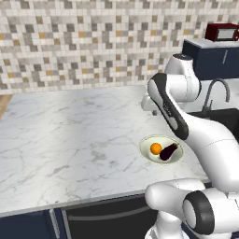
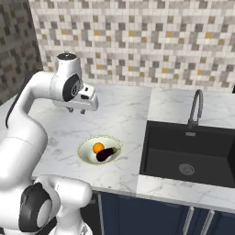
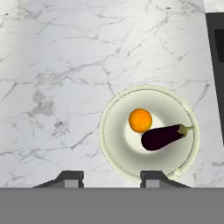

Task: Dump the orange and eggplant from the bowl so the bowl can be washed. Place the bowl in the sink after clearing the leftovers.

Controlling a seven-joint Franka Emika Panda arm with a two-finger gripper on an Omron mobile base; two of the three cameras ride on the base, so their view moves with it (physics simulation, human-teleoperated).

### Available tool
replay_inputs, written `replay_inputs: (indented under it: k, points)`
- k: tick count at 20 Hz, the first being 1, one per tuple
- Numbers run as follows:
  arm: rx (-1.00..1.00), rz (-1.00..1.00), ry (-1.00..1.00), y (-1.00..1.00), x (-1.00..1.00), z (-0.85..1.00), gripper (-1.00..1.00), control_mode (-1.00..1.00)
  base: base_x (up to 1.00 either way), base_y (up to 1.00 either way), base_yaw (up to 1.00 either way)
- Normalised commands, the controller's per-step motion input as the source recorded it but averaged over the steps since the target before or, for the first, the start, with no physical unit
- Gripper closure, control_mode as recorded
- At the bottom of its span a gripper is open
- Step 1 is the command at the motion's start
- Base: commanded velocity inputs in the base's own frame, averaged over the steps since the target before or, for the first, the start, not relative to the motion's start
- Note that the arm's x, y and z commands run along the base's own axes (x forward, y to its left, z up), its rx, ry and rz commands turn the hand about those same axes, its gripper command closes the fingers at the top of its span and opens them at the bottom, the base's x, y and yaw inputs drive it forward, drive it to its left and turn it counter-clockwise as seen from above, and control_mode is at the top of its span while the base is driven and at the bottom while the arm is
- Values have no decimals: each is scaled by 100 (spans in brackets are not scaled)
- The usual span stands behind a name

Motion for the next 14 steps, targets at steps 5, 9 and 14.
replay_inputs:
  k: [5,9,14]
  points:
    - [3,-2,-3,-2,-15,0,-100,-100,0,0,0]
    - [15,-25,-1,-80,-65,-24,-100,-100,0,0,0]
    - [13,-34,15,-100,-24,-62,-100,-100,0,0,0]
